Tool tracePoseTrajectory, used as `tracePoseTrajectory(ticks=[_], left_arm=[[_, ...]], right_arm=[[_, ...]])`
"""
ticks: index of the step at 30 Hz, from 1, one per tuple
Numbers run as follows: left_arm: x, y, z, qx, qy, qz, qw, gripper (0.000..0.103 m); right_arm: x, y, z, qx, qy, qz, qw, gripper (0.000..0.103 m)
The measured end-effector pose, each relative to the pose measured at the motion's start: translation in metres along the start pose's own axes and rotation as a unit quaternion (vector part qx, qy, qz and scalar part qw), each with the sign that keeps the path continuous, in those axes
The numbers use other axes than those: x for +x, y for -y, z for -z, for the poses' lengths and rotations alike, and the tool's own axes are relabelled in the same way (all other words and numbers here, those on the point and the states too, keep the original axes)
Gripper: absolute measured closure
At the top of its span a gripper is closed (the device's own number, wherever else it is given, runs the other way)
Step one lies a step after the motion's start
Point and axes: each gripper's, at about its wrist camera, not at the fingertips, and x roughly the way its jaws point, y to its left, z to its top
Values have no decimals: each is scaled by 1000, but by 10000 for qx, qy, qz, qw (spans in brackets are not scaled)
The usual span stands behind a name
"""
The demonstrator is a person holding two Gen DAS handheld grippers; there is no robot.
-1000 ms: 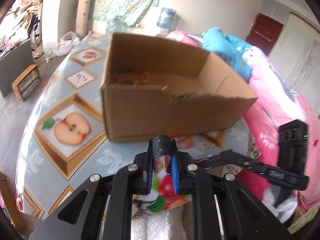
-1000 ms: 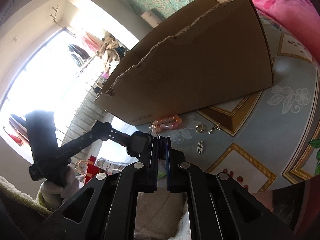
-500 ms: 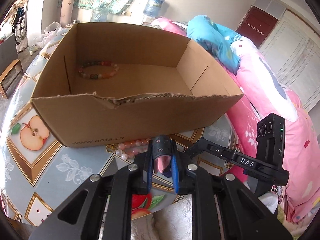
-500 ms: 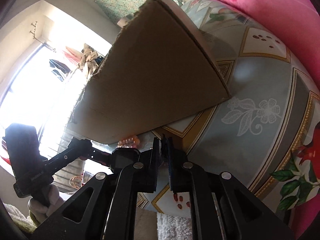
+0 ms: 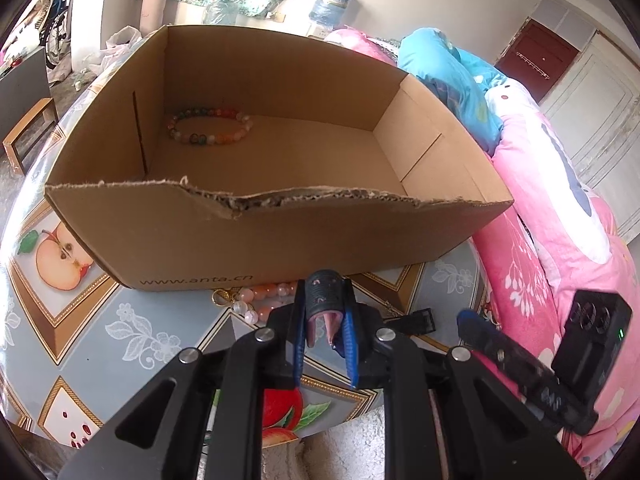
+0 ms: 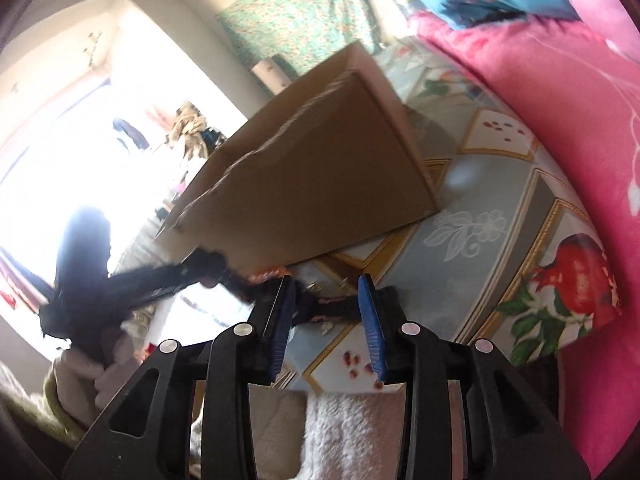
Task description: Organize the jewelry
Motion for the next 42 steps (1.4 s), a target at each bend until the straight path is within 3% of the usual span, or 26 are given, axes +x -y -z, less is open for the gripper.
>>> tracePoseTrajectory(ticks=[6, 11, 17, 23, 32, 34, 38, 42], left_arm=[[-2, 3, -3, 40, 42, 61, 10000, 87], [-4, 8, -5, 100, 76, 96, 9999, 87], [-7, 10, -5, 114, 73, 139, 9998, 87], [-9, 13, -5, 148, 57, 185, 9997, 86], [-12, 19, -5, 171, 65, 230, 9996, 86], [-13, 20, -5, 175, 71, 243, 9995, 86], [-14, 23, -5, 190, 85, 243, 9995, 86], [-13, 23, -6, 198, 101, 228, 9995, 86]], right_arm=[[20, -39, 33, -656, -610, 7, 9960, 70], [37, -57, 47, -1027, -750, 239, 9916, 82], [47, -49, 37, -848, -649, 678, 9920, 86], [50, -47, 36, -779, -565, 818, 9920, 86], [62, -44, 34, -568, -384, 793, 9945, 85], [60, -41, 33, -455, -330, 756, 9956, 88], [63, -32, 30, -192, -311, 639, 9973, 102], [60, -26, 30, -110, -304, 514, 9982, 103]])
